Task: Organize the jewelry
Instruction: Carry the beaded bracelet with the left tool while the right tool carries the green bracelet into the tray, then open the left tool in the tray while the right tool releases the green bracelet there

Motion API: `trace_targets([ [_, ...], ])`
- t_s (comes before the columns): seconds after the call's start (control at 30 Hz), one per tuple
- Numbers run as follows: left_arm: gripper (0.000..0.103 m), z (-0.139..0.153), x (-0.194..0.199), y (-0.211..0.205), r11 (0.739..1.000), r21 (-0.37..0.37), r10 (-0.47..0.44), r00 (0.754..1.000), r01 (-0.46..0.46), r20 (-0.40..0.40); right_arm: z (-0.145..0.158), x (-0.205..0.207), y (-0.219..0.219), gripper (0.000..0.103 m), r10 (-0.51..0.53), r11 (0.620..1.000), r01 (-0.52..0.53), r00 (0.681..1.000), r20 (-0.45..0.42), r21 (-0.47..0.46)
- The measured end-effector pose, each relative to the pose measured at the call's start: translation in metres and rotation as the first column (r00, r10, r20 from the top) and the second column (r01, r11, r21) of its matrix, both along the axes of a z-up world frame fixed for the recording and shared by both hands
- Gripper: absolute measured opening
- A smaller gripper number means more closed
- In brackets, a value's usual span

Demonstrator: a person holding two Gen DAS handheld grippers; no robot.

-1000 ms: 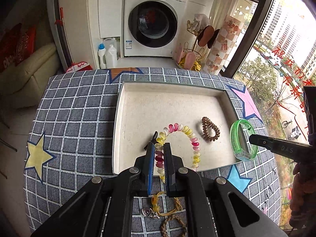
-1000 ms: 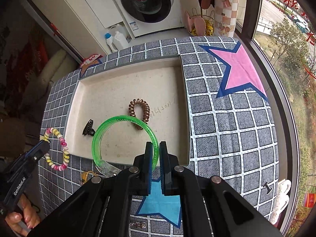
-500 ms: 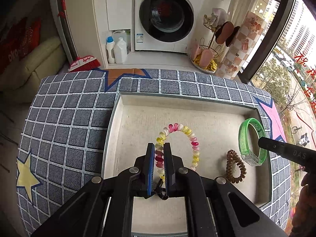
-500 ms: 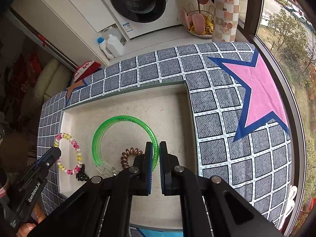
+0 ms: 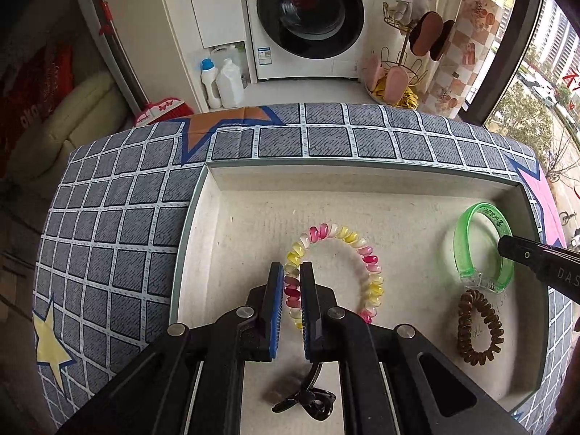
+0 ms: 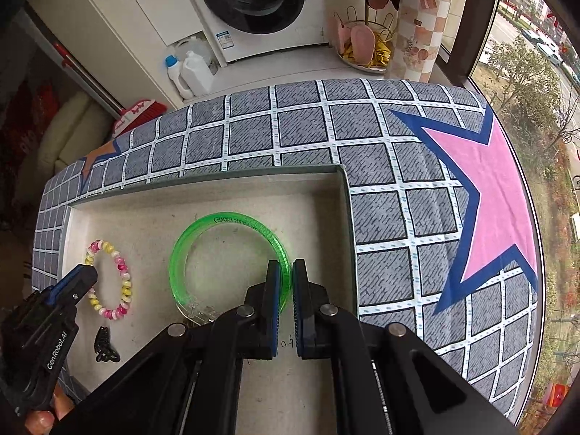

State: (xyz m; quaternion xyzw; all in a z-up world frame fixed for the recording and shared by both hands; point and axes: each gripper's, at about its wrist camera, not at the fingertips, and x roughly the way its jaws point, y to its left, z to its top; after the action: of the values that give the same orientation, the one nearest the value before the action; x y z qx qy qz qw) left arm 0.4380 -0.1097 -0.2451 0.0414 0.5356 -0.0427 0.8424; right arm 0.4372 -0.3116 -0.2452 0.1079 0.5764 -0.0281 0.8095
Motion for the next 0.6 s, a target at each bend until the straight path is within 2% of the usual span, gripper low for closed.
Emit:
trace_targets([
  [0.27,0.021,-0.011,0.002,-0.003,0.997,0.078,0.007,1.000,-0.006,-0.018,-0.003,0.003,0.004,0.009,0.036,0.999,-0.036,0.999,-0.009,-0.007],
  [0.4,0.021,-0.007,0.002,-0.004,0.998,0.059,0.006,1.000,-0.005,-0.009,-0.003,0.003,0.008,0.010,0.042,0.999,-0.042,0.999,-0.006,-0.006],
  [0.5,0.021,-0.002,0.000,-0.005,0.999,0.048,-0.003,1.000,0.003,0.001,-0.002,0.002,0.008,0.021,0.039,0.999,-0.039,0.999,-0.002,0.027],
  [0.57,0.021,0.000,-0.001,-0.005,0.999,0.045,-0.010,1.000,0.010,0.004,0.000,0.001,0.007,0.045,0.039,0.998,-0.039,0.999,0.014,0.041],
  [0.6,0.021,0.001,-0.002,-0.005,0.999,0.045,-0.012,1.000,0.012,0.007,0.002,0.000,0.008,0.047,0.038,0.998,-0.039,0.999,0.025,0.048],
])
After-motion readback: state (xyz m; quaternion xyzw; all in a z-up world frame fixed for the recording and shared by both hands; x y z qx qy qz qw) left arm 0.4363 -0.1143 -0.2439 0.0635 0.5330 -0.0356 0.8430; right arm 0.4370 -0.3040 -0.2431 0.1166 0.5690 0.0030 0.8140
